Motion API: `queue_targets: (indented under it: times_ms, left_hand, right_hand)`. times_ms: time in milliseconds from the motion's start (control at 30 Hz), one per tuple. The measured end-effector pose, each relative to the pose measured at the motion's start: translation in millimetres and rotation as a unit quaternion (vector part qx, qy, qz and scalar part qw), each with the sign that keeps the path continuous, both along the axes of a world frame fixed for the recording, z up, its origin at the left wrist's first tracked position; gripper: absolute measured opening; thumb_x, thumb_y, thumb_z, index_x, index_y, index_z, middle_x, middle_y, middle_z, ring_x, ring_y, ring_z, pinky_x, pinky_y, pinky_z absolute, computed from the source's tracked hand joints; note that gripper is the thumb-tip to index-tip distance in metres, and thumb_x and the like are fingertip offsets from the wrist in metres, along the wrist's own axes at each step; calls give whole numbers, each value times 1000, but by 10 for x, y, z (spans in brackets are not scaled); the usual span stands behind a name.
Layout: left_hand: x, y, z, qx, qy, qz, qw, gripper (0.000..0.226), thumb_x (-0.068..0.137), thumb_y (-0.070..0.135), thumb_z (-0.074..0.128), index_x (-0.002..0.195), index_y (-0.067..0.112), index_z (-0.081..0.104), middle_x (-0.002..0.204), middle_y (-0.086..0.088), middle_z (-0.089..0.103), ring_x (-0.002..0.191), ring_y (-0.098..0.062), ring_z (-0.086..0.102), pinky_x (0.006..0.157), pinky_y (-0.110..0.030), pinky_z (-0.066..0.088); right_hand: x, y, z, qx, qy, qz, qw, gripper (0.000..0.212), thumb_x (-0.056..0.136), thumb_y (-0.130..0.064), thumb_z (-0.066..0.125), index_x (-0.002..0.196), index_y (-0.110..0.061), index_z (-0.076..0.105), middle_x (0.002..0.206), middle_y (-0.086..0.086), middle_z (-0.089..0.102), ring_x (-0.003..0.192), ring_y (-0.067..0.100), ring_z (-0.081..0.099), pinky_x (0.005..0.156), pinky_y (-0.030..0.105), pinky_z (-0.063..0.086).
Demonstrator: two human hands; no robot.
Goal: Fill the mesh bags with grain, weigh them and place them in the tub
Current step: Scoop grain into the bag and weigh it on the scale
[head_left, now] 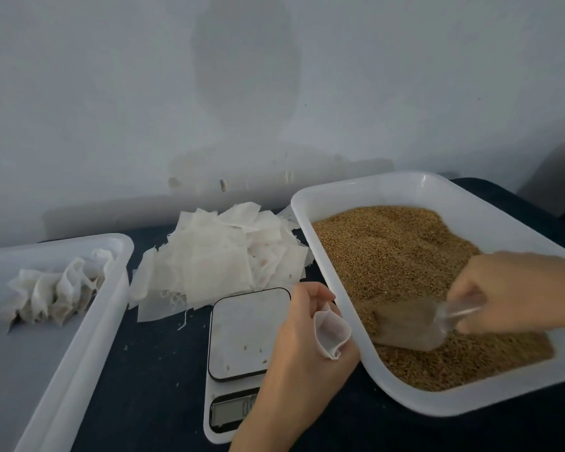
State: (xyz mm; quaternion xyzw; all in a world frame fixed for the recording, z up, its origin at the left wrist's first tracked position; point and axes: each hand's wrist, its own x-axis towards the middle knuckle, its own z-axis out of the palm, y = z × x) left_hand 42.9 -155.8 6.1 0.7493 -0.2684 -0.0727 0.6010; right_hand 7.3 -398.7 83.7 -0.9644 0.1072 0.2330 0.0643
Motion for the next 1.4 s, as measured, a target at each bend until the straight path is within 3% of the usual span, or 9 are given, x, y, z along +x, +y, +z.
queue_targets:
  times_ms: [133,300,467,567,700,900,1200,1333,1400]
  left_hand:
    - [-26,0,10,-2,11,-13,1000,41,77,7,69,103,26,44,78,20,55,70,0,55,60,-10,43]
    - [-54,-6,-5,-5,23,-8,1000,41,78,3,70,103,24,44,79,16,54,71,1,56,60,-9,43]
    - [-80,-5,-12,-2,23,-3,1000,42,77,1,69,101,25,45,77,12,53,69,0,55,61,-11,44]
    - [-51,48,-20,17,15,7,1000,45,76,0,67,104,26,44,78,19,54,70,-1,55,63,-14,45]
    - [2,93,-26,17,31,37,999,44,78,-3,64,104,26,44,82,10,55,70,-5,54,60,-18,47]
    - [6,35,-31,19,33,25,999,45,76,4,67,104,30,44,84,14,55,73,-6,56,63,-20,48]
    - [4,80,-47,38,44,33,998,45,78,4,65,102,34,42,89,12,55,73,-3,55,62,-19,48]
    - [33,100,-27,39,49,34,997,44,78,4,65,102,33,43,87,12,55,72,-3,54,61,-18,47]
    - [77,107,3,40,39,36,998,44,78,4,66,102,34,43,88,13,54,70,-1,54,57,-15,46]
  right_hand:
    - [-19,134,-253,-9,-75,-33,997,8,86,-45,63,84,-52,61,58,-29,62,51,-5,60,51,11,43]
    - [36,192,-565,38,-127,-65,989,18,92,-45,56,106,-38,62,62,-11,60,40,-2,47,43,11,34]
    - [147,280,-644,51,-171,-81,981,17,95,-44,51,101,-31,60,67,-10,58,49,-2,48,47,13,33]
    - [89,257,-600,27,-201,-90,975,8,93,-46,51,97,-39,55,65,-13,57,46,-2,49,42,11,31]
    - [-97,186,-527,-18,-226,-86,970,9,91,-47,51,96,-43,58,57,-10,56,37,-1,46,38,10,29]
    - [-295,18,-420,-52,-206,-102,972,5,88,-51,53,86,-49,57,60,-12,59,51,0,55,57,22,53]
    - [-396,-64,-334,-17,-184,-114,976,5,84,-55,57,83,-53,61,60,-9,64,53,5,61,61,27,55]
    - [-439,-64,-248,55,-225,-122,965,4,83,-50,63,85,-53,63,69,-7,70,65,9,65,70,31,55]
    - [-483,-28,-189,124,-255,-121,951,9,79,-48,66,84,-57,64,69,-7,71,61,10,65,68,31,54]
